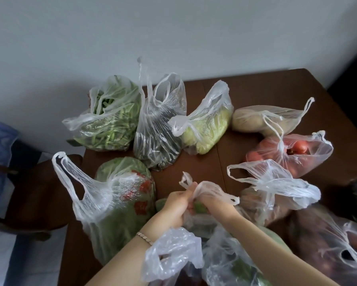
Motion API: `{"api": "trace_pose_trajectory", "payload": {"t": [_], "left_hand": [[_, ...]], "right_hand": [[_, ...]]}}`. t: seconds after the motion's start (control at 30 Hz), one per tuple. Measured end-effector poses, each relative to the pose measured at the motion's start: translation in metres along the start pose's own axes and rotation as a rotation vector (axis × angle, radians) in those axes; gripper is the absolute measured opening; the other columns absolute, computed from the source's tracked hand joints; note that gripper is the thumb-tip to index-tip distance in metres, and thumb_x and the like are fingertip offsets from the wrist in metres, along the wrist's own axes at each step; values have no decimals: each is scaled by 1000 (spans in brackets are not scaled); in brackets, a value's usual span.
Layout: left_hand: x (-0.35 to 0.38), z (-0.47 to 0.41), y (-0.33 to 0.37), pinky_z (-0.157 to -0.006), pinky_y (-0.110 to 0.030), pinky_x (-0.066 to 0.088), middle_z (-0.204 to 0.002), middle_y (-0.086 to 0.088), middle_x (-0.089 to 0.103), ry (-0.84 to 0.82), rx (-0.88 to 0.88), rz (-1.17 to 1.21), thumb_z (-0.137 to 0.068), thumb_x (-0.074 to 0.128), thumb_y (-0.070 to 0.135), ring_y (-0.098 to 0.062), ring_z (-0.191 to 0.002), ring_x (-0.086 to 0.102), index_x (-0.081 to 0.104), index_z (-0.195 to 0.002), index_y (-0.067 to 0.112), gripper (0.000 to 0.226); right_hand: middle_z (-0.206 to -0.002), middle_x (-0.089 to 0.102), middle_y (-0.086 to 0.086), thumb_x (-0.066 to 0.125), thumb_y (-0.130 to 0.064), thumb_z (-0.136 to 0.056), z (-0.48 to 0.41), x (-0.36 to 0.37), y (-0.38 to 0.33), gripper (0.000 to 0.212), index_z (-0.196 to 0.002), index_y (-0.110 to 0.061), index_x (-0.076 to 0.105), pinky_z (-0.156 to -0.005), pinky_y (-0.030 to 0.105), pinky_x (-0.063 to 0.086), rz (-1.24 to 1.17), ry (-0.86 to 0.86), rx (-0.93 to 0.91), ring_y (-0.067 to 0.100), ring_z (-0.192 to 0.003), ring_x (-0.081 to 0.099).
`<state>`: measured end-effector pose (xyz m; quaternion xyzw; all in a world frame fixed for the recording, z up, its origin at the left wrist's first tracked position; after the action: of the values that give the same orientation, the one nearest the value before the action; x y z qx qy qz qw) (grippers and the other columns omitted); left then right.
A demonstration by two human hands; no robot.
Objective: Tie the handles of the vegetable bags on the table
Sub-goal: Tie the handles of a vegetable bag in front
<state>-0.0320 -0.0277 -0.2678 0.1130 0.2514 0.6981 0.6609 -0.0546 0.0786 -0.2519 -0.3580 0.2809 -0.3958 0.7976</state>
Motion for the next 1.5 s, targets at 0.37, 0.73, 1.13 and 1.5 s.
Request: {"api": "trace_pose_trajectory", "payload": {"t": [0.37, 0.73, 1.13, 1.5], "left_hand": [[3, 32, 34, -56, -13, 41, -64, 6, 55, 54, 639, -16, -93, 53, 19, -4, -60, 53, 57, -70, 23, 24], [21, 57, 61, -68, -13, 38, -79, 3, 48, 81, 1175, -489, -89, 52, 11, 2, -74, 47, 59, -80, 5, 13], [-1, 28, 60, -64, -7, 39, -77, -2, 63, 123, 813, -279, -92, 54, 24, -6, -70, 55, 63, -84, 8, 21], [4, 11, 38, -53, -18, 47, -68, -4, 63, -10, 469, -140, -95, 51, 26, -9, -53, 60, 63, -83, 11, 22]], "right_hand": [[-62, 59, 1, 60, -26, -88, 10, -28, 9, 18, -79, -12, 65, -46, 18, 42, -444, 420, 145, 10, -52, 51], [-61, 47, -1, 48, 3, -84, -2, -39, -8, 20, -73, -13, 48, -48, 22, 32, -44, 307, 121, 12, -53, 42], [-49, 49, -2, 49, 14, -73, 9, -25, -15, 28, -59, -7, 61, -45, 15, 33, -121, -48, 5, 7, -45, 40], [-89, 58, -3, 59, 8, -77, 14, -34, -26, 35, -87, -25, 67, -67, 13, 47, -92, 274, -317, 11, -75, 56]]}}
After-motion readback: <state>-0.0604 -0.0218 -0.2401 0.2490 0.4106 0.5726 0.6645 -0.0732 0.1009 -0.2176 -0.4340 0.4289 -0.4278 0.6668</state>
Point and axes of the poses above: each hand's wrist, its own z-axis away from the middle knuckle, its own x-axis out of the palm, y = z × x, the point moved 8 cm from there along -z, towards the middle knuckle
